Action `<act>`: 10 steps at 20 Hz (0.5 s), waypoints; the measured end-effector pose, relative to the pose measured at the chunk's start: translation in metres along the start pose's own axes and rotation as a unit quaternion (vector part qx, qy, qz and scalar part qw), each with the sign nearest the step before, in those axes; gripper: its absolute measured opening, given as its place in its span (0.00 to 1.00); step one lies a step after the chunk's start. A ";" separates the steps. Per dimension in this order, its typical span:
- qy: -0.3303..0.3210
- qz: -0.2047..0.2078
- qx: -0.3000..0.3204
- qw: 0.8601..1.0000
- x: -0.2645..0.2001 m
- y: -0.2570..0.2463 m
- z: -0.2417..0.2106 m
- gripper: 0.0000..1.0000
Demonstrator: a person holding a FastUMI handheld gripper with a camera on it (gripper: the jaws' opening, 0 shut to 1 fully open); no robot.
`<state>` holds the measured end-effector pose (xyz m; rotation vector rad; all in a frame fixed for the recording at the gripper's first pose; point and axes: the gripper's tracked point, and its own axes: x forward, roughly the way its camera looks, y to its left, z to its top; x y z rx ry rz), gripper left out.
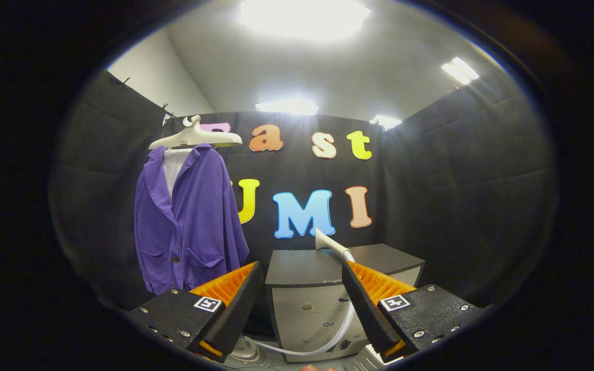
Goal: Iron the clothes twice with a garment steamer, once on the left side and once on the right side.
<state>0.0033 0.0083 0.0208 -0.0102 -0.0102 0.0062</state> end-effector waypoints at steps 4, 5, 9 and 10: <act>0.001 -0.001 -0.011 1.000 0.011 -0.002 0.004 0.95; 0.003 -0.003 -0.013 1.000 0.016 -0.006 0.006 0.95; 0.005 -0.025 -0.016 1.000 0.041 -0.035 0.018 0.95; 0.006 -0.031 -0.013 0.999 0.049 -0.044 0.021 0.95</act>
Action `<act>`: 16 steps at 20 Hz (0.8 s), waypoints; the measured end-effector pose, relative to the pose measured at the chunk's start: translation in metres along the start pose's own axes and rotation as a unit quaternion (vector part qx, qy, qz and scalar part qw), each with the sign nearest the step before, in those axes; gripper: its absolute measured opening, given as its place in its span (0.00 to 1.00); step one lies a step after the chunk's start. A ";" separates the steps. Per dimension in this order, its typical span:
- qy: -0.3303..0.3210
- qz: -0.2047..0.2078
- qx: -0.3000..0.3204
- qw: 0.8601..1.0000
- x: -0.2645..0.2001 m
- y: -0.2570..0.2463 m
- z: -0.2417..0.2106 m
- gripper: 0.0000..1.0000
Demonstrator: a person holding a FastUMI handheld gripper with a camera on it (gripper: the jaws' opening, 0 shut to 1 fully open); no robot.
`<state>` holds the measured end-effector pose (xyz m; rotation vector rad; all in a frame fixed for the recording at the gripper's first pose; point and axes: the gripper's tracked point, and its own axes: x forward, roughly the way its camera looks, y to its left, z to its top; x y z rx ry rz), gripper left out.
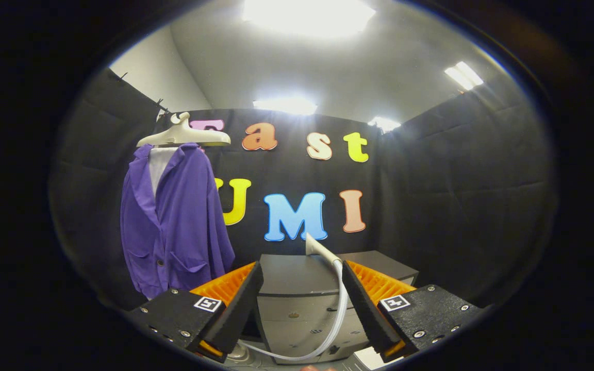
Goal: Iron the clothes twice with a garment steamer, once on the left side and once on the right side.
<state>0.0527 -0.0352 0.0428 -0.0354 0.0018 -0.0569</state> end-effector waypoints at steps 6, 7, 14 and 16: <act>0.001 -0.025 0.033 0.999 0.071 -0.057 0.013 0.95; 0.001 -0.026 0.042 0.999 0.087 -0.065 0.013 0.95; 0.027 -0.013 0.055 0.998 0.200 -0.117 -0.003 0.94; 0.034 -0.002 0.059 0.998 0.232 -0.127 -0.012 0.94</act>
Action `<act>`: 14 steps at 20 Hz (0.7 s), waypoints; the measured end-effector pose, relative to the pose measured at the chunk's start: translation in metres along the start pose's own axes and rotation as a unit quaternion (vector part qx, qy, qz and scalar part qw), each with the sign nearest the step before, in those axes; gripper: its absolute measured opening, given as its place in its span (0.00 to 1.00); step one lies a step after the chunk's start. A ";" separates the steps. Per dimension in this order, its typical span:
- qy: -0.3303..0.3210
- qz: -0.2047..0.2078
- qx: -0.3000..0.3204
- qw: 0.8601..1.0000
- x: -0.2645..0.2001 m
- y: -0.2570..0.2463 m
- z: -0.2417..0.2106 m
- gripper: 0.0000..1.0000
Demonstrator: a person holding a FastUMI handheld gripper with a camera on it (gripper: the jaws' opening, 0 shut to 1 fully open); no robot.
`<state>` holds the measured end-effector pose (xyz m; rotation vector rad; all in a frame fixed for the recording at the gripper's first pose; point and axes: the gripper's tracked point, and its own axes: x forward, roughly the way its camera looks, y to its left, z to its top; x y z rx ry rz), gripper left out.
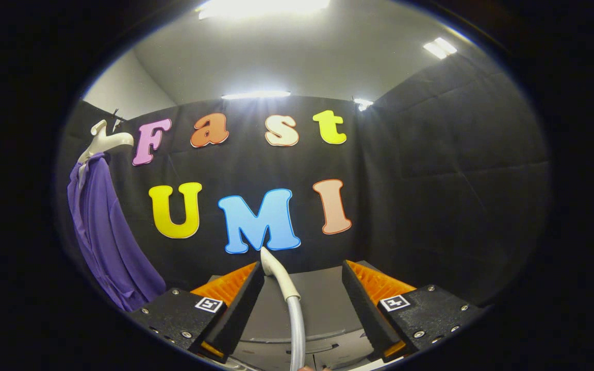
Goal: Iron the clothes twice with a garment steamer, once on the left side and once on the right side.
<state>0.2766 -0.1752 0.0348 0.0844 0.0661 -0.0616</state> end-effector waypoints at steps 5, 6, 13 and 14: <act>0.044 0.038 0.045 0.997 0.083 -0.007 -0.033 0.93; 0.061 0.052 0.071 0.994 0.099 -0.004 -0.043 0.94; 0.195 0.113 0.181 0.957 0.175 0.009 -0.112 0.95; 0.219 0.126 0.188 0.949 0.177 0.015 -0.122 0.94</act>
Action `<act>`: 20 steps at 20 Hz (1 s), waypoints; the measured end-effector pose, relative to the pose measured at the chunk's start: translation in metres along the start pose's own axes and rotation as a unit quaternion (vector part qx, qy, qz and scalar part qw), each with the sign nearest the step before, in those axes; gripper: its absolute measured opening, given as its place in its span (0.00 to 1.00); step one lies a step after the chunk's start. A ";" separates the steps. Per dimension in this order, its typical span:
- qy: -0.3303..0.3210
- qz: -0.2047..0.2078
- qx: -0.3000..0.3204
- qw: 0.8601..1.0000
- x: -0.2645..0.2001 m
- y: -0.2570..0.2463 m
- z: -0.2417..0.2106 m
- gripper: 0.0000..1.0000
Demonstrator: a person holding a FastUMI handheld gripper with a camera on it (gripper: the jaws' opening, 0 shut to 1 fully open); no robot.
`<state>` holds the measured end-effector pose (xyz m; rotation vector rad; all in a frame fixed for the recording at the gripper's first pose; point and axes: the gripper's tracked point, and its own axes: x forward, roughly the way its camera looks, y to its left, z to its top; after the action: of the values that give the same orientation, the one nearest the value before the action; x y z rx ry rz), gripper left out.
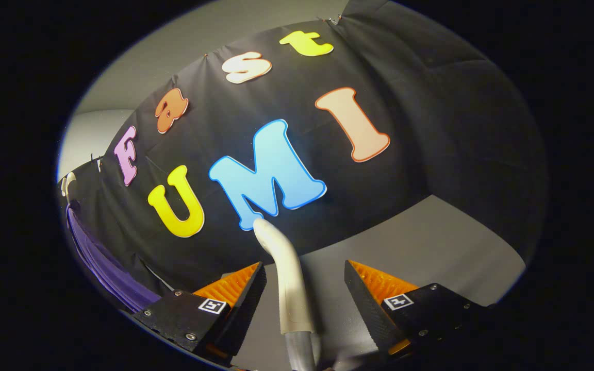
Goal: Iron the clothes twice with a garment steamer, once on the left side and once on the right side.
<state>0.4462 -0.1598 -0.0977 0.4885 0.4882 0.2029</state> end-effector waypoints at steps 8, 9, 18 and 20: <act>0.159 0.075 0.043 0.983 0.033 0.017 -0.059 0.95; 0.169 0.089 0.064 0.979 0.035 0.023 -0.061 0.95; 0.227 0.120 0.187 0.948 0.047 0.027 -0.077 0.53; 0.231 0.125 0.213 0.941 0.046 0.029 -0.072 0.43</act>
<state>0.4487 -0.0919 -0.1574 0.9374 0.9398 0.4667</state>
